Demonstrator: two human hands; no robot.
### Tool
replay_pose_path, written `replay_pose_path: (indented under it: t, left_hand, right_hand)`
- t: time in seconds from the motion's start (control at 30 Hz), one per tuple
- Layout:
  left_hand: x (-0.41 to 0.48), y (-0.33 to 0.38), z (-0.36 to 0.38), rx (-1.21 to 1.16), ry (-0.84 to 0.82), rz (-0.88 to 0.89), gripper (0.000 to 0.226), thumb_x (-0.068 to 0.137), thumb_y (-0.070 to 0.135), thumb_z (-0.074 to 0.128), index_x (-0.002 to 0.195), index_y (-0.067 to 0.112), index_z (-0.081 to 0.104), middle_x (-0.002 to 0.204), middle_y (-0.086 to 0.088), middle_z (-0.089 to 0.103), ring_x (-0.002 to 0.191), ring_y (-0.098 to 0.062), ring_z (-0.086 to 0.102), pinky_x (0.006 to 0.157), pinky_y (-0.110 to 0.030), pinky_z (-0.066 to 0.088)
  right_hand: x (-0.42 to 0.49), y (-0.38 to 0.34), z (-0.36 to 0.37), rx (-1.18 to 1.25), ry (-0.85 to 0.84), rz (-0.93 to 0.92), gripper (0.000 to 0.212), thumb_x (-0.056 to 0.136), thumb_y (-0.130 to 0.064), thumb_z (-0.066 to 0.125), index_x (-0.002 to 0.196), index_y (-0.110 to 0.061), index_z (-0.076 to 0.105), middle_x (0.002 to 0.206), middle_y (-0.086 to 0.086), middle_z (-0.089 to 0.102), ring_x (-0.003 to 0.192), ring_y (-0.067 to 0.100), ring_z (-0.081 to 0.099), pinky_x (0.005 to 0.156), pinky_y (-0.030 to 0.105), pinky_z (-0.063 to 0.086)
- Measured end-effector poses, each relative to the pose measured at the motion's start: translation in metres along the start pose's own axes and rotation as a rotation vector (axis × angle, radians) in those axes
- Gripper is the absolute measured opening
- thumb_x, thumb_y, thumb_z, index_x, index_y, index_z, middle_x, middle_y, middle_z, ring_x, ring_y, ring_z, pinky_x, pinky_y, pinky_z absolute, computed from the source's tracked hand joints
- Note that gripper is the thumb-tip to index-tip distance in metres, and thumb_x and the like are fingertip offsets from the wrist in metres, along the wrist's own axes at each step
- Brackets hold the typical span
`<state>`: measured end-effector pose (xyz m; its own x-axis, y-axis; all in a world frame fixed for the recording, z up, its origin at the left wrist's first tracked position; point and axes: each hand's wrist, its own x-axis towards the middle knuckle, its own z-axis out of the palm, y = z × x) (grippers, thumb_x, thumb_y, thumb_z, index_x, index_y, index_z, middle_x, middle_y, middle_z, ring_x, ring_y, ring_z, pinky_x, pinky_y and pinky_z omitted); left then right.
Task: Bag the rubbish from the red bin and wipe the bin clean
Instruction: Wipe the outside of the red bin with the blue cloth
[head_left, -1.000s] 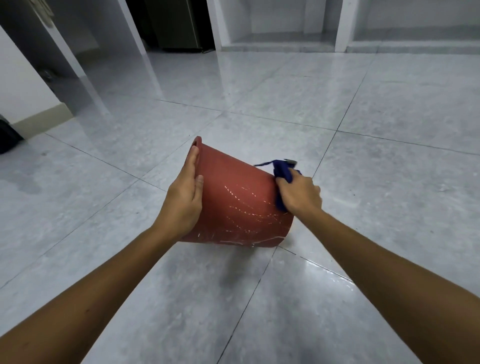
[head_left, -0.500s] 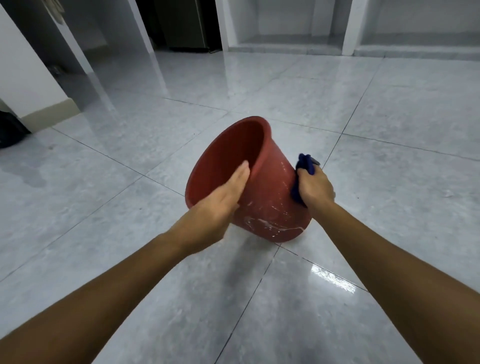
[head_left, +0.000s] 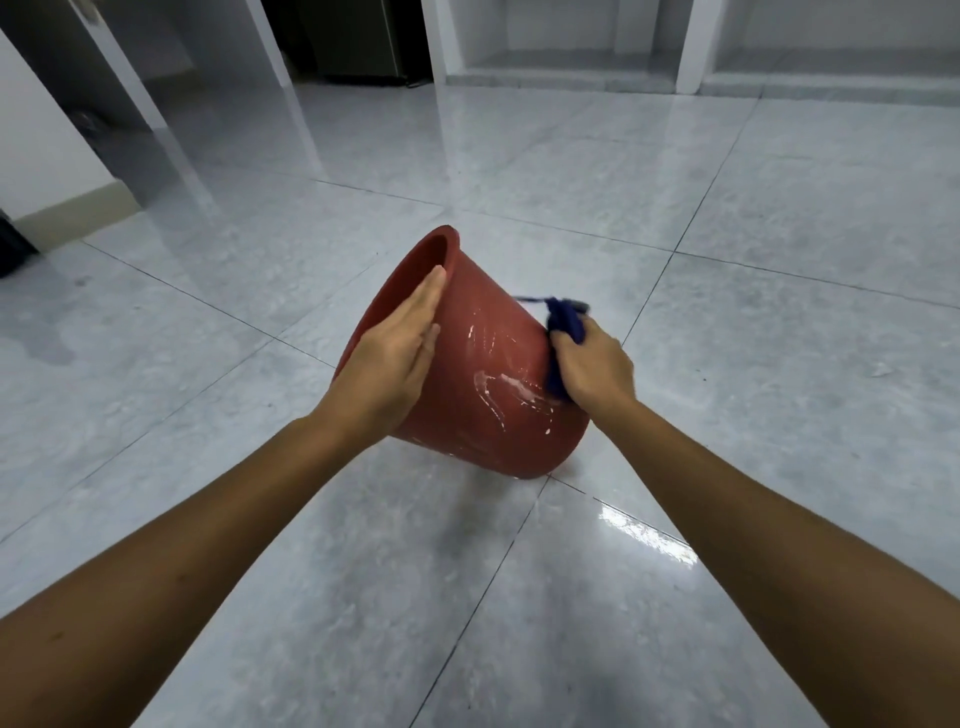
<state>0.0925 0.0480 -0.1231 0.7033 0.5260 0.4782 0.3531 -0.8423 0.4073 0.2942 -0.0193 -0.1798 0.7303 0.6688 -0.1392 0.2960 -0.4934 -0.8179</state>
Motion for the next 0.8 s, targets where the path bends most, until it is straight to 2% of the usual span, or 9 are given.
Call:
replay_pose_path:
  t: [0.1, 0.27, 0.33, 0.4, 0.47, 0.53, 0.63, 0.73, 0.8]
  left_hand:
    - [0.007, 0.001, 0.005, -0.012, -0.029, -0.016, 0.05, 0.101, 0.019, 0.035, 0.149, 0.021, 0.022, 0.154, 0.007, 0.027, 0.134, 0.004, 0.023, 0.105, 0.002, 0.013]
    - [0.029, 0.01, 0.015, -0.1, -0.032, -0.085, 0.049, 0.101, 0.019, 0.035, 0.149, 0.018, 0.023, 0.155, 0.002, 0.026, 0.135, 0.003, 0.02, 0.101, 0.007, 0.01]
    - [0.036, 0.014, 0.018, -0.109, -0.077, -0.071, 0.051, 0.101, 0.018, 0.035, 0.15, 0.016, 0.02, 0.156, 0.001, 0.023, 0.14, -0.003, 0.02, 0.101, 0.006, 0.009]
    - [0.036, 0.013, 0.017, -0.068, -0.065, -0.061, 0.055, 0.1, 0.024, 0.037, 0.15, 0.021, 0.014, 0.157, 0.002, 0.023, 0.139, -0.005, 0.024, 0.102, 0.003, 0.013]
    - [0.018, 0.011, 0.011, 0.0, -0.017, -0.037, 0.062, 0.098, 0.027, 0.041, 0.151, 0.024, 0.007, 0.157, 0.003, 0.023, 0.13, 0.002, 0.028, 0.103, -0.008, 0.021]
    - [-0.013, 0.002, 0.006, 0.109, -0.037, 0.096, 0.068, 0.096, 0.014, 0.044, 0.152, 0.019, 0.005, 0.158, 0.001, 0.019, 0.13, 0.006, 0.023, 0.107, -0.009, 0.021]
    - [-0.041, -0.011, 0.004, 0.291, -0.123, 0.257, 0.082, 0.084, -0.016, 0.051, 0.151, 0.01, 0.011, 0.156, 0.001, 0.017, 0.135, -0.006, 0.027, 0.108, -0.019, 0.028]
    - [-0.029, 0.0, 0.01, 0.256, -0.055, 0.276, 0.069, 0.088, -0.013, 0.05, 0.148, 0.003, 0.021, 0.155, -0.006, 0.024, 0.135, -0.012, 0.035, 0.103, -0.02, 0.036]
    - [-0.016, 0.011, 0.012, 0.182, 0.015, 0.228, 0.054, 0.095, -0.003, 0.045, 0.145, -0.001, 0.027, 0.152, -0.012, 0.031, 0.133, -0.004, 0.029, 0.109, -0.008, 0.022]
  right_hand:
    - [0.002, 0.01, -0.005, -0.031, 0.006, 0.09, 0.04, 0.092, -0.043, 0.039, 0.127, -0.033, 0.054, 0.124, 0.011, 0.062, 0.118, 0.038, 0.053, 0.102, 0.048, 0.043]
    - [-0.007, -0.058, -0.002, 0.198, -0.051, -0.298, 0.042, 0.087, -0.043, 0.044, 0.127, -0.04, 0.054, 0.119, 0.008, 0.064, 0.111, 0.034, 0.058, 0.096, 0.049, 0.048]
    - [-0.007, -0.067, -0.002, 0.246, -0.045, -0.35, 0.044, 0.084, -0.046, 0.044, 0.126, -0.038, 0.055, 0.116, 0.008, 0.064, 0.11, 0.034, 0.058, 0.095, 0.05, 0.049]
    - [-0.004, -0.049, -0.001, 0.195, -0.013, -0.282, 0.043, 0.085, -0.046, 0.044, 0.126, -0.038, 0.055, 0.116, 0.009, 0.064, 0.11, 0.036, 0.058, 0.095, 0.05, 0.048]
    - [0.002, -0.016, 0.0, 0.108, 0.007, -0.109, 0.041, 0.089, -0.044, 0.043, 0.127, -0.034, 0.055, 0.117, 0.01, 0.064, 0.112, 0.037, 0.058, 0.097, 0.049, 0.047]
    - [0.008, 0.012, -0.001, 0.05, 0.012, 0.092, 0.041, 0.092, -0.043, 0.04, 0.129, -0.029, 0.053, 0.123, 0.011, 0.062, 0.117, 0.038, 0.055, 0.098, 0.044, 0.045]
    - [0.012, 0.018, -0.002, 0.041, 0.048, 0.206, 0.042, 0.096, -0.044, 0.037, 0.132, -0.029, 0.05, 0.129, 0.012, 0.058, 0.121, 0.038, 0.051, 0.097, 0.042, 0.038]
    - [0.003, -0.019, 0.002, 0.101, 0.024, 0.037, 0.04, 0.093, -0.047, 0.039, 0.129, -0.036, 0.052, 0.125, 0.01, 0.061, 0.118, 0.038, 0.054, 0.102, 0.046, 0.043]
    - [-0.005, -0.051, 0.001, 0.216, -0.03, -0.163, 0.04, 0.089, -0.045, 0.043, 0.125, -0.038, 0.056, 0.118, 0.006, 0.065, 0.111, 0.034, 0.059, 0.098, 0.049, 0.047]
